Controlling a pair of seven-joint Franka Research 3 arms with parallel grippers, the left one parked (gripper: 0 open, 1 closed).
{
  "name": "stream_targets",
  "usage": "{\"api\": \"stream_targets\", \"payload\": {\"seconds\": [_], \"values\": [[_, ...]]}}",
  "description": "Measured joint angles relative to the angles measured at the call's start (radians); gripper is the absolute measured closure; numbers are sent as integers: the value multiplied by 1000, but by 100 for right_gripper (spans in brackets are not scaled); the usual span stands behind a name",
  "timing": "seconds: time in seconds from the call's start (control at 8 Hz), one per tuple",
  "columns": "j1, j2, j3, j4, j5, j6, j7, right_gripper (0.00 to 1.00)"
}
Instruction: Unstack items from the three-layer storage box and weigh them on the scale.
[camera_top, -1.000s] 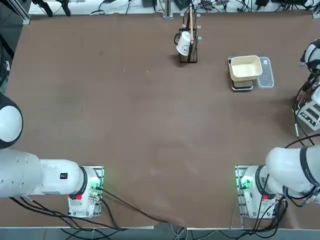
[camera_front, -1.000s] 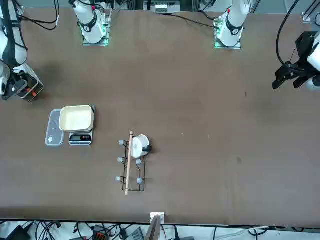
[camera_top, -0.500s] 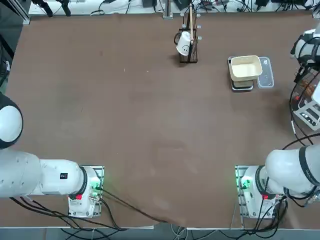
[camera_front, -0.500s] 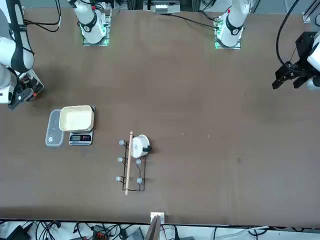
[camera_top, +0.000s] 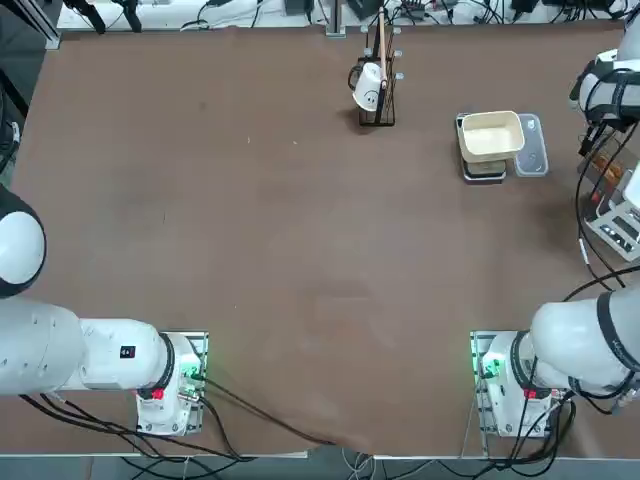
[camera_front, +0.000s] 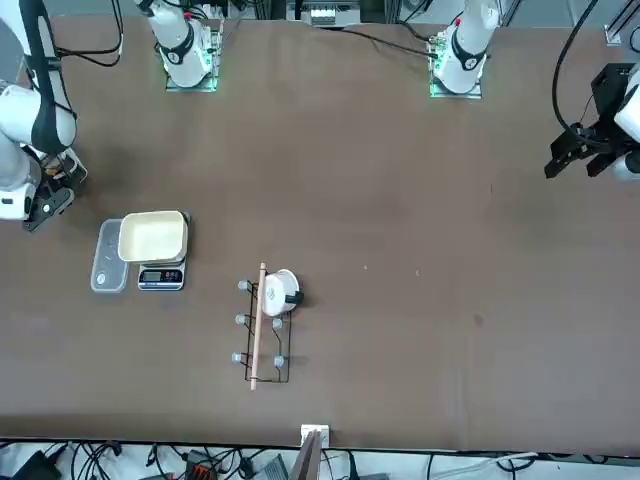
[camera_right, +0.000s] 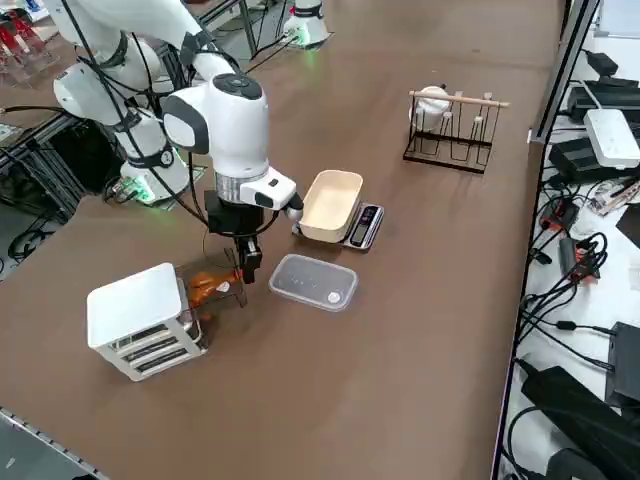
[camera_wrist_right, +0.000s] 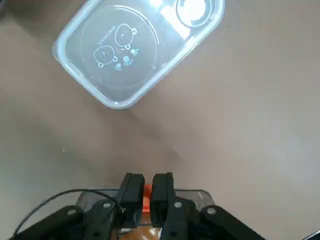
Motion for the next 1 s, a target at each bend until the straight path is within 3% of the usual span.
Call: {"api": "stream_targets", "payload": {"seconds": [0.12, 0.25, 0.62, 0.75, 1.0], "values": [[3, 1, 0, 0, 0, 0, 3, 89], [3, 1, 0, 1, 1, 0, 6, 81], [5, -8, 0, 48, 63, -29, 19, 26], [12, -20, 0, 95, 128, -115, 17, 5], [29, -51, -1, 223, 183, -376, 16, 2]]}}
